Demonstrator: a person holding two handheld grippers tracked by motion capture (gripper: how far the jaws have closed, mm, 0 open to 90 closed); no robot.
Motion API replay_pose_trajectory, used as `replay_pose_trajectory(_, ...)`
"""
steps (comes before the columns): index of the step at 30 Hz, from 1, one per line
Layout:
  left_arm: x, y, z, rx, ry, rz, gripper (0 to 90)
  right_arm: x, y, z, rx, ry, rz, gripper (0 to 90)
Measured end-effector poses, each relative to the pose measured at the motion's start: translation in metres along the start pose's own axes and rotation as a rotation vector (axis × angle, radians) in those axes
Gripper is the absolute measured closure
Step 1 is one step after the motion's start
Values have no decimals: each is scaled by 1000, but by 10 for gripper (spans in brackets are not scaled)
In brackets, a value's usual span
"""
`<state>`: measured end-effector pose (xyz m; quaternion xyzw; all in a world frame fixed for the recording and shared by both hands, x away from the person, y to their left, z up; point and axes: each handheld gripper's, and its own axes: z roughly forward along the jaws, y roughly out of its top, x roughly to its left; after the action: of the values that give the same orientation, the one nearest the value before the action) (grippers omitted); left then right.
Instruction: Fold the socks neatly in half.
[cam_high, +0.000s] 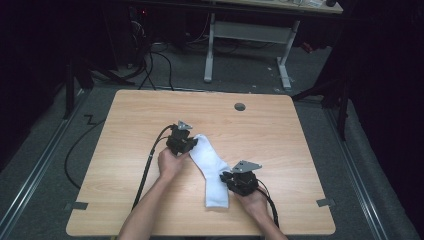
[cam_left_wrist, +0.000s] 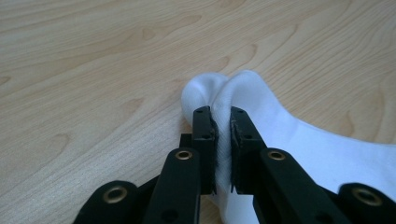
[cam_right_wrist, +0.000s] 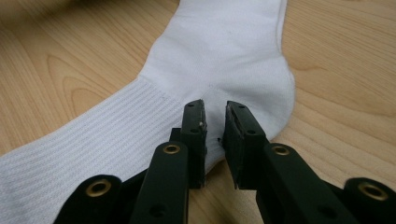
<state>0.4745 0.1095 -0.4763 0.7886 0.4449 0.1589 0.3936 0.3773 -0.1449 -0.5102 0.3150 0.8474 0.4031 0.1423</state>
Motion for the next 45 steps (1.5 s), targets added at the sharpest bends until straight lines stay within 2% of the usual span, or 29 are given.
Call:
replay_pose_trajectory(6,-11,2,-10,-36,-28,41,829,0,0,0,0,-1,3,778)
replay_pose_trajectory(11,-21,2,-14,-45,-48,84,828,0,0,0,0,-3,1,778)
replay_pose_trajectory(15,-30,-2,-21,-64,-80,99,826,1,0,0,1,-5,2,778)
replay_pose_trajectory(23,-48,-17,-21,-43,-113,151,822,2,0,0,1,-9,4,778)
replay_pose_trajectory(29,-59,-29,-15,-16,-104,199,811,2,0,0,1,-13,0,778)
replay_pose_trajectory(34,-59,-38,-6,15,-114,181,780,2,0,0,0,-14,0,778)
replay_pose_trajectory(37,-60,-40,-4,11,-119,170,760,2,0,0,-1,-12,2,778)
replay_pose_trajectory(43,-63,-39,-13,14,-130,180,634,2,0,0,-1,-13,0,778)
replay_pose_trajectory(45,-63,-39,-17,4,-148,166,607,2,0,0,0,-14,-1,778)
